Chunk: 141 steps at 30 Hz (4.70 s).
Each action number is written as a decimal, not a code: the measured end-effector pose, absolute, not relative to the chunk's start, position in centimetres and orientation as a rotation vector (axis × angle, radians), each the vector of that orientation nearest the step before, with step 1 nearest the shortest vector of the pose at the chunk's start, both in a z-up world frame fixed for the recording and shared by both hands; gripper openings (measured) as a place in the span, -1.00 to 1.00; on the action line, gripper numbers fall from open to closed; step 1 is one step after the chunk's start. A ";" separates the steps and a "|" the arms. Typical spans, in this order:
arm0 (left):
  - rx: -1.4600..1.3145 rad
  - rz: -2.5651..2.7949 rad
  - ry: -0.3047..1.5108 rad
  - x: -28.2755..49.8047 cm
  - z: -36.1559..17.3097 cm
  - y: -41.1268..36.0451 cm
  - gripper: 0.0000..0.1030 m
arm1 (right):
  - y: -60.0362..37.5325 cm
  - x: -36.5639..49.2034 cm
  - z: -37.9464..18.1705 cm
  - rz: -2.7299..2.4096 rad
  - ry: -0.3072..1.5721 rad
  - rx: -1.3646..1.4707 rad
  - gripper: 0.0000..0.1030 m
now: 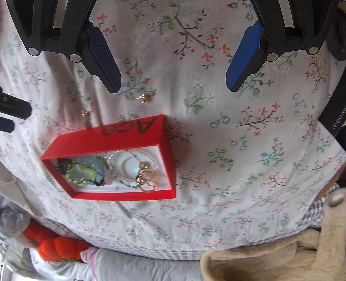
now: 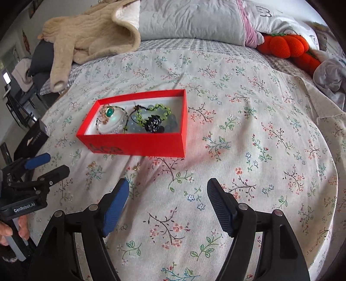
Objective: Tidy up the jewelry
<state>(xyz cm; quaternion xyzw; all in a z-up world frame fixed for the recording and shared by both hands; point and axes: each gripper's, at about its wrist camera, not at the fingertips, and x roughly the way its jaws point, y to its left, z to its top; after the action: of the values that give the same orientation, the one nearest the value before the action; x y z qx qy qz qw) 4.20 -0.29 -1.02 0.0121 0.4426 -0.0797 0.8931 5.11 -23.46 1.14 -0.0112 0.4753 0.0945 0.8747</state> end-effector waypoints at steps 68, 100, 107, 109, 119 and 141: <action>-0.018 -0.343 0.989 5.5 -4.2 1.2 -0.60 | -16.9 8.6 -4.9 0.337 0.982 -0.100 -0.33; 0.006 -0.420 0.984 7.3 -5.4 -2.4 -0.56 | -22.1 8.5 -2.1 0.324 0.985 0.110 -0.80; 0.067 -0.383 0.979 7.1 -5.3 -3.6 -0.59 | -23.3 8.6 -2.1 0.330 1.005 0.125 -0.80; 0.075 -0.379 0.979 7.0 -5.3 -3.7 -0.77 | -23.5 8.5 -2.1 0.328 1.006 0.141 -0.80; 0.069 -0.375 0.961 6.8 -4.5 -3.8 -0.96 | -23.7 8.7 -1.1 0.316 0.998 0.149 -0.80; -0.030 -0.386 0.836 10.2 1.4 -5.2 -0.96 | -22.6 12.2 3.5 0.314 0.902 0.238 -0.80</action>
<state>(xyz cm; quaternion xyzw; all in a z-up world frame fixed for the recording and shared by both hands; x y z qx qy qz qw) 10.18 -5.18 1.41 -0.0143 0.4035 -0.1860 0.8958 12.23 -22.57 3.54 0.1142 0.4332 0.1507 0.8813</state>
